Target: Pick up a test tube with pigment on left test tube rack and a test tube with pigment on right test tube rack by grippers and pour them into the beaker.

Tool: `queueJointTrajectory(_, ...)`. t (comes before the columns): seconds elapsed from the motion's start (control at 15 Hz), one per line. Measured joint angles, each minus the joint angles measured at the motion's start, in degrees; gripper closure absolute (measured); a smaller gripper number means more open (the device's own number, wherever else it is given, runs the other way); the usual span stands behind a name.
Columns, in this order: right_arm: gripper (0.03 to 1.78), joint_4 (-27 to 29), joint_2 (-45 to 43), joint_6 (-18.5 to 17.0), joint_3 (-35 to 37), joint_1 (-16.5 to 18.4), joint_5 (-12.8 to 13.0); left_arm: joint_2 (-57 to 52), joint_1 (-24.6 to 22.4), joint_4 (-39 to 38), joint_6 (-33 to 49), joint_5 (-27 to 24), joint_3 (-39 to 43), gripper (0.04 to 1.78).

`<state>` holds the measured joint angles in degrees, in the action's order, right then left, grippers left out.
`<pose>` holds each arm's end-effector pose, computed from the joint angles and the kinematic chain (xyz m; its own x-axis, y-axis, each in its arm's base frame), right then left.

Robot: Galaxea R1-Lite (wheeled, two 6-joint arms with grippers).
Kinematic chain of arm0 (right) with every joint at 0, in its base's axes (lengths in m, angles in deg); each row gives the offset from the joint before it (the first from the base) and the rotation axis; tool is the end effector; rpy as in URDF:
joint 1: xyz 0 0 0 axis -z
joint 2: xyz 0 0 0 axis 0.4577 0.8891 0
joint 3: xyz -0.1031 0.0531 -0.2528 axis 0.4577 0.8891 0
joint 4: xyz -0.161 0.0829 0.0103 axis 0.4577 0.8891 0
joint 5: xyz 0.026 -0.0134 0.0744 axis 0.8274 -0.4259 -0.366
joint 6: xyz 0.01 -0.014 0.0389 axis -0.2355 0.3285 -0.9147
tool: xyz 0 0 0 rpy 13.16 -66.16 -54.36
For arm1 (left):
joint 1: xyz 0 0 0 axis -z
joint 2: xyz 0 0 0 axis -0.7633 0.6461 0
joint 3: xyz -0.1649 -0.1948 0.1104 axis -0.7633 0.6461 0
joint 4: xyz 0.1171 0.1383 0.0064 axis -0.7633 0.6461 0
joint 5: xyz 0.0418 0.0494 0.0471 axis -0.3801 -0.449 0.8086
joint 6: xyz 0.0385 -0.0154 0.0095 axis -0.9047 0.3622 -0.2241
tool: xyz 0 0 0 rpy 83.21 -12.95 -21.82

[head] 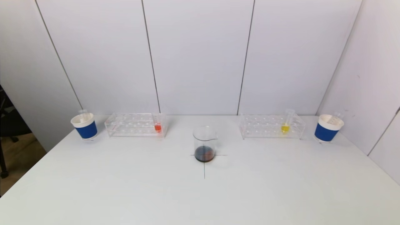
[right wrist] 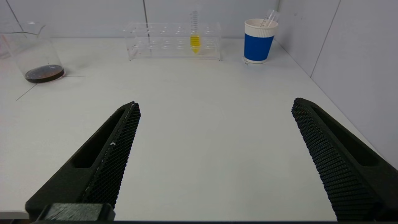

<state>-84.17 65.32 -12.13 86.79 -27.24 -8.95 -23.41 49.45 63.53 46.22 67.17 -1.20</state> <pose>0.0092 -0.0012 0.0767 0.9995 -0.0291 0.0103 0.0290 0.9996 0.0036 0.0064 -0.0003 0.0750 0.9987 -0.0023 -0.0503 0.0050 0.9986 0.0530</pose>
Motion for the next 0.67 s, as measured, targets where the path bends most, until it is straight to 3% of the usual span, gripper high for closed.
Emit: queueJointTrajectory(0.67, 0.04, 0.04, -0.02, -0.59, 0.00, 0.00, -0.02, 0.00, -0.02, 0.06, 0.00, 0.00, 0.01, 0.06)
